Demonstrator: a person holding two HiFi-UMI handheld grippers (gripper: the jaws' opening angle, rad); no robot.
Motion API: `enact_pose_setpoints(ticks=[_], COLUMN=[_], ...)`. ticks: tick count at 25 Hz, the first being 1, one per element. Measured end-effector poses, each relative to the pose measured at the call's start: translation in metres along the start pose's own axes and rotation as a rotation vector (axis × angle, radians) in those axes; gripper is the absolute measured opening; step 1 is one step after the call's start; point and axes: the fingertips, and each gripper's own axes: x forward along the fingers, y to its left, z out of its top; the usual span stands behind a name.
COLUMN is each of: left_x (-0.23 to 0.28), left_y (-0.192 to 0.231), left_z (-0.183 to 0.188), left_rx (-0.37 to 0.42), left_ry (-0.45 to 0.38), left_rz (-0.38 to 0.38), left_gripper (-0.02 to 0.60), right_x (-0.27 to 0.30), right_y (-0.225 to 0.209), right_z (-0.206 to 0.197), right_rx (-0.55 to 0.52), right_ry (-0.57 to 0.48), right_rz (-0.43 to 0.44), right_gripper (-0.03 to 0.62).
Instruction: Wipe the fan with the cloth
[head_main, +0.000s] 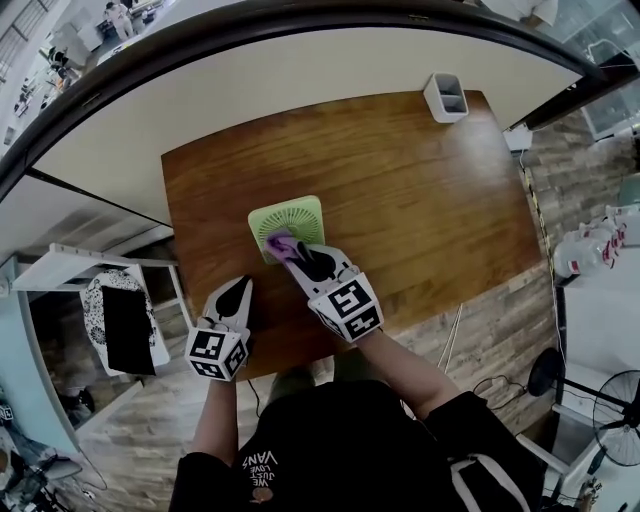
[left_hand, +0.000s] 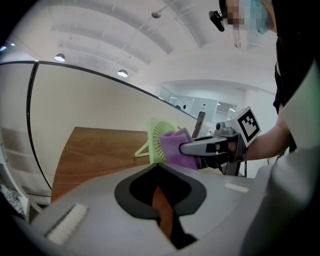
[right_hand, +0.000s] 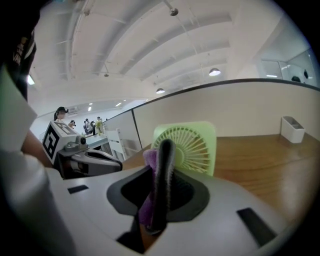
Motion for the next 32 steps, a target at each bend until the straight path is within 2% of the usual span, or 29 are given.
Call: enact_pose_setpoints(ticks=[5,11,18,21,28,32], left_x=[0.005,0.007,0.005,0.000,-0.018,-0.032], left_y=[-0.011,-0.020,-0.025,-0.026,-0.027,-0.023], left_z=[0.011,0.019,0.023,0.024,0.020,0.017], left_rx=[-0.002,0.016,0.009,0.003,-0.008,-0.018], left_ry=[-0.022,-0.035,-0.052,-0.059,-0.066,-0.070], left_rz=[-0.044,-0.061,-0.068,-0.071,-0.068,-0.048], left_gripper=[0.012,0.012,0.011,0.011,0.011,0.011], right_x=[-0.027,-0.052,-0.065,-0.062,-0.019,0.008], right_y=[-0.033,-0.065,-0.077,-0.058,0.018,0.042], right_z=[-0.012,-0.029,-0.033,-0.030,-0.029,-0.027], right_rx=[0.056,0.104,0.141,0.119,0.029,-0.008], right_ry=[0.008,0.019,0.008,0.005,0.045,0.062], right_rz=[-0.091,-0.191,-0.268,-0.231,-0.028,0.038], right_gripper=[0.084,0.084,0.084,0.084,0.084,0.084])
